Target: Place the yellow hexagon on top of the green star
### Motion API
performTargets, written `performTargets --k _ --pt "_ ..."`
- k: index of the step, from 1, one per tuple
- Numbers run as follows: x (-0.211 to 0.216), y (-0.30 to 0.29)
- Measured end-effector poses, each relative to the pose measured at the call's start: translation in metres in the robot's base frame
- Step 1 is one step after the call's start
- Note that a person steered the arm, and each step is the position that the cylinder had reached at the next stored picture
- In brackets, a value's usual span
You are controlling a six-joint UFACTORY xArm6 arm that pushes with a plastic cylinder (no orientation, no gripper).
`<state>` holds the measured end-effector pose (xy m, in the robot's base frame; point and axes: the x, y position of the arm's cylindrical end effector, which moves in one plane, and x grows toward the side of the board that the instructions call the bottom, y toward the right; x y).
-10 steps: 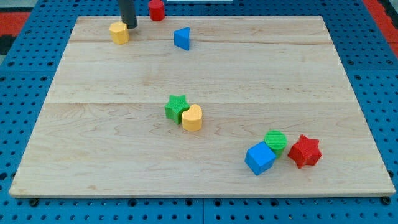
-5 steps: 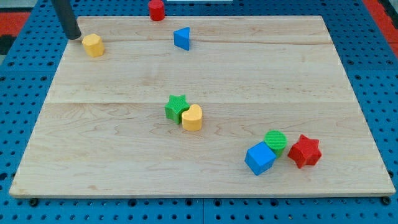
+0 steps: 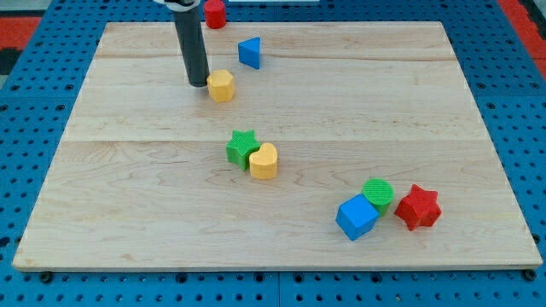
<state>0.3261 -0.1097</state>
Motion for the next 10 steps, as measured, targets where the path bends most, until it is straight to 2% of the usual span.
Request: performTargets --k 1,3,4,6,9,10 --pt "-0.003 0.020" --pt "0.021 0.044" --pt "0.013 0.075" --pt "0.056 0.081" --pt "0.068 0.084" --pt "0.024 0.106"
